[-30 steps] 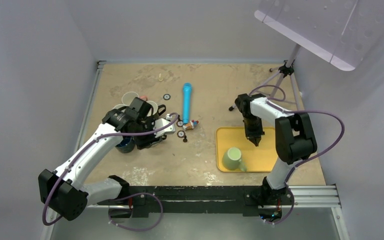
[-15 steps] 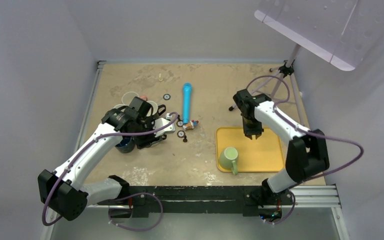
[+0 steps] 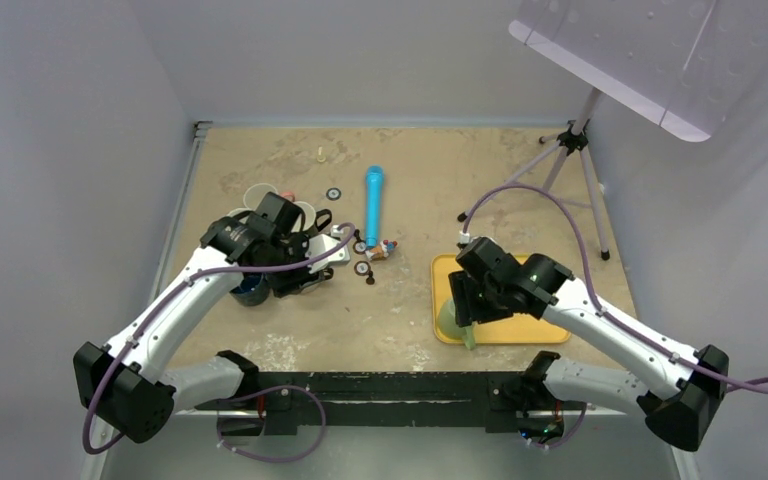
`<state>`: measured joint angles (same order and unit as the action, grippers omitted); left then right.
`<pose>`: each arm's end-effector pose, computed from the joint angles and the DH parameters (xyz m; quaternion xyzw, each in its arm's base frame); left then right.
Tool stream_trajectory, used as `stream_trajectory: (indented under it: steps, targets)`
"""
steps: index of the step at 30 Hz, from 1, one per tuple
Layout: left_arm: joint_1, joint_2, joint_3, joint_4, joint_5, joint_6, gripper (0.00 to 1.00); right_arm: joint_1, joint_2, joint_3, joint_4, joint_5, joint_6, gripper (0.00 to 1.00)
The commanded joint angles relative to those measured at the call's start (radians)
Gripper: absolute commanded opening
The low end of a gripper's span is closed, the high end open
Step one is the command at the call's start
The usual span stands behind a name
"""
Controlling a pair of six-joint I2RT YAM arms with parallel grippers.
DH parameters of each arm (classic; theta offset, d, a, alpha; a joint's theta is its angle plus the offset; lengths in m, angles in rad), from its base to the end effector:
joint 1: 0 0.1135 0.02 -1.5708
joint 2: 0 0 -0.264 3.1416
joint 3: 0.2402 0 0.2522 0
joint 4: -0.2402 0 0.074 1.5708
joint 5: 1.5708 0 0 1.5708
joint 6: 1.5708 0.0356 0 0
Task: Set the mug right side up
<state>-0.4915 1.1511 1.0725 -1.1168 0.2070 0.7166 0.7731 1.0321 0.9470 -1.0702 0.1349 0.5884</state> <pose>0.1740 -0.1014 0.2939 0.5709 0.7933 -0.0800 0.1958 0.1306 0.1208 0.2791 -0.0762 0.9734 0.0783 0.2014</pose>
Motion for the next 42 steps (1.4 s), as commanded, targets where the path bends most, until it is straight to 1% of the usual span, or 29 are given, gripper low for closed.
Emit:
stream_trajectory:
  steps: [1,3,7,10,11,13,14,16,18,19,21,25,27,30,33,34,35,36,37,38,39,41,42]
  targets:
    - [0.003,-0.024,0.049,-0.015,0.037,-0.015,0.48,0.088,-0.051,-0.053,0.021,-0.035,0.119,0.6]
    - [0.003,-0.026,0.056,-0.02,0.047,-0.019,0.49,0.123,-0.047,-0.078,0.019,-0.004,0.157,0.62]
    - [0.002,-0.03,0.062,-0.03,0.056,-0.019,0.49,0.169,0.015,-0.141,0.004,0.087,0.248,0.63]
    - [0.003,-0.03,0.066,-0.03,0.054,-0.018,0.49,0.194,0.092,-0.182,0.063,0.149,0.305,0.58]
    - [0.003,-0.029,0.068,-0.03,0.055,-0.019,0.49,0.201,0.112,-0.18,0.077,0.184,0.334,0.54]
    - [0.003,-0.029,0.071,-0.027,0.06,-0.024,0.49,0.208,0.13,-0.177,0.09,0.261,0.409,0.4]
    - [0.003,-0.029,0.074,-0.027,0.062,-0.027,0.49,0.212,0.132,-0.179,0.09,0.295,0.446,0.35]
    - [0.003,-0.03,0.079,-0.034,0.067,-0.029,0.49,0.221,0.126,-0.187,0.123,0.329,0.48,0.31]
    - [0.003,-0.031,0.08,-0.039,0.078,-0.028,0.49,0.232,0.111,-0.217,0.201,0.338,0.464,0.27]
    - [0.003,-0.031,0.08,-0.041,0.082,-0.028,0.49,0.234,0.106,-0.229,0.24,0.335,0.453,0.19]
    - [0.003,-0.032,0.08,-0.043,0.084,-0.031,0.49,0.234,0.101,-0.239,0.276,0.347,0.452,0.0]
    - [0.003,-0.032,0.085,-0.058,0.124,-0.04,0.49,0.235,0.076,-0.188,0.205,0.435,0.503,0.0]
    - [0.003,-0.033,0.095,-0.069,0.15,-0.052,0.49,0.235,0.047,-0.162,0.203,0.46,0.486,0.0]
    - [0.003,-0.034,0.125,-0.087,0.19,-0.071,0.49,0.235,-0.006,-0.149,0.275,0.427,0.427,0.0]
    - [0.003,-0.046,0.164,-0.095,0.275,-0.102,0.5,0.236,-0.101,-0.143,0.393,0.38,0.357,0.0]
    - [0.003,-0.052,0.188,-0.095,0.317,-0.117,0.52,0.235,-0.136,-0.137,0.437,0.366,0.327,0.0]
    - [0.003,-0.058,0.207,-0.091,0.362,-0.138,0.56,0.235,-0.176,-0.13,0.481,0.354,0.305,0.0]
    - [0.006,-0.064,0.225,-0.065,0.437,-0.165,0.64,0.235,-0.214,-0.126,0.53,0.342,0.284,0.0]
    - [0.007,-0.071,0.237,-0.043,0.479,-0.206,0.74,0.234,-0.246,-0.123,0.578,0.333,0.267,0.0]
    - [0.008,-0.075,0.241,0.02,0.563,-0.256,0.92,0.235,-0.276,-0.125,0.633,0.326,0.251,0.0]
    - [0.008,-0.073,0.242,0.075,0.639,-0.31,0.99,0.236,-0.296,-0.13,0.692,0.312,0.231,0.0]
    - [0.007,-0.059,0.241,0.209,0.771,-0.43,1.0,0.235,-0.316,-0.145,0.83,0.266,0.189,0.0]
    - [0.007,-0.049,0.24,0.296,0.808,-0.515,1.0,0.235,-0.314,-0.143,0.885,0.239,0.173,0.0]
